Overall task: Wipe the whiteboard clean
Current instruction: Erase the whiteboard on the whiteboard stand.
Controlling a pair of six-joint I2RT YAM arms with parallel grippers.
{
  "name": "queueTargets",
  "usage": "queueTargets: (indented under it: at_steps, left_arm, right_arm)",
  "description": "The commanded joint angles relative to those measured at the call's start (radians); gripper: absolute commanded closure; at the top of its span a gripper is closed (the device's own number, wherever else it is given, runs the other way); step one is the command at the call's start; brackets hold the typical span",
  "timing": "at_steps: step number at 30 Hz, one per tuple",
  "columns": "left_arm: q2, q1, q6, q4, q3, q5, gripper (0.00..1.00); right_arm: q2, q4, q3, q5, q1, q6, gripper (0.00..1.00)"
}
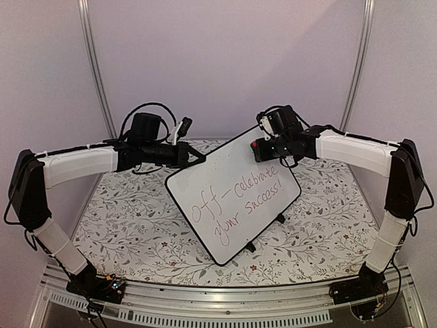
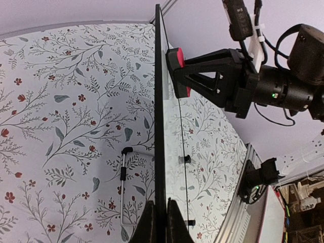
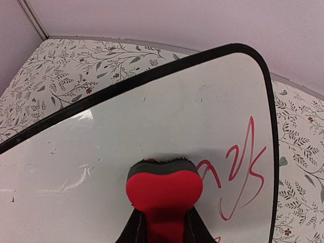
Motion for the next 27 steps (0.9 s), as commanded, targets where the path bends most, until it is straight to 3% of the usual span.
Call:
queueTargets:
  at_steps: [1,15,27]
  left_arm:
    - [-0.014,-0.025,0.071,0.02,0.002,0.04,1.0]
    - [-0.011,-0.025,0.069,0.02,0.002,0.042,1.0]
    - [-0.007,-0.025,0.069,0.02,0.002,0.042,1.0]
  right_arm:
    - [-0.019,-0.037,-0.059,-0.03,-0.006,0.012,0.89]
    - [-0.094,-0.022,-0.185,-0.013,-0.005,0.025,0.89]
    - [-0.079,-0.006,-0.12,-0.103,-0.003,-0.002,0.89]
